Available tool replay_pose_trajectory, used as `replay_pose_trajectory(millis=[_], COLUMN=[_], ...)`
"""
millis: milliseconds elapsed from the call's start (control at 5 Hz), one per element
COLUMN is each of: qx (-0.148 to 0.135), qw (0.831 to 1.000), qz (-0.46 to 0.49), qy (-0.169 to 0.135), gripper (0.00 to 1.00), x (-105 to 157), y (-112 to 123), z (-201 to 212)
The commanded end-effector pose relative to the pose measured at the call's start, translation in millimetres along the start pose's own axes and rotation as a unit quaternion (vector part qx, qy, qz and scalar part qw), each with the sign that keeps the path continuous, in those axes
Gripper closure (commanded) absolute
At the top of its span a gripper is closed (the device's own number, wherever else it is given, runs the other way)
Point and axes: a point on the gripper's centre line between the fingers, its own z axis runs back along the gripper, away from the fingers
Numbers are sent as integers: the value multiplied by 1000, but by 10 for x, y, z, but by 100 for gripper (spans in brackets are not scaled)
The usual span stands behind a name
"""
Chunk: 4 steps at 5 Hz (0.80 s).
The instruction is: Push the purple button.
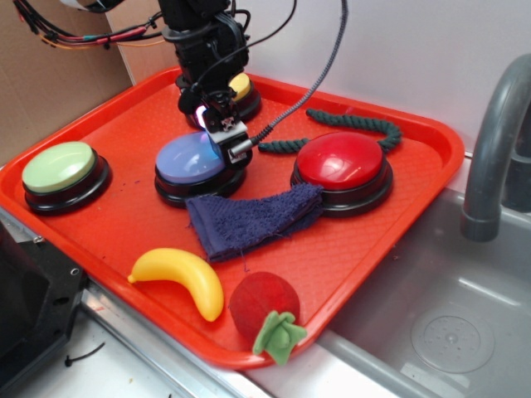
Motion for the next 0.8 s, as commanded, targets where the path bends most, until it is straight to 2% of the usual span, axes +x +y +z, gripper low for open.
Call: replay_pose_trajectory(millis=[0,600], qx=[19,40], qw=[1000,998], qz=[21,45], qy=[-8,-19], gripper=[0,0], x=[-43,-117], y=[8,10], z=[350,693])
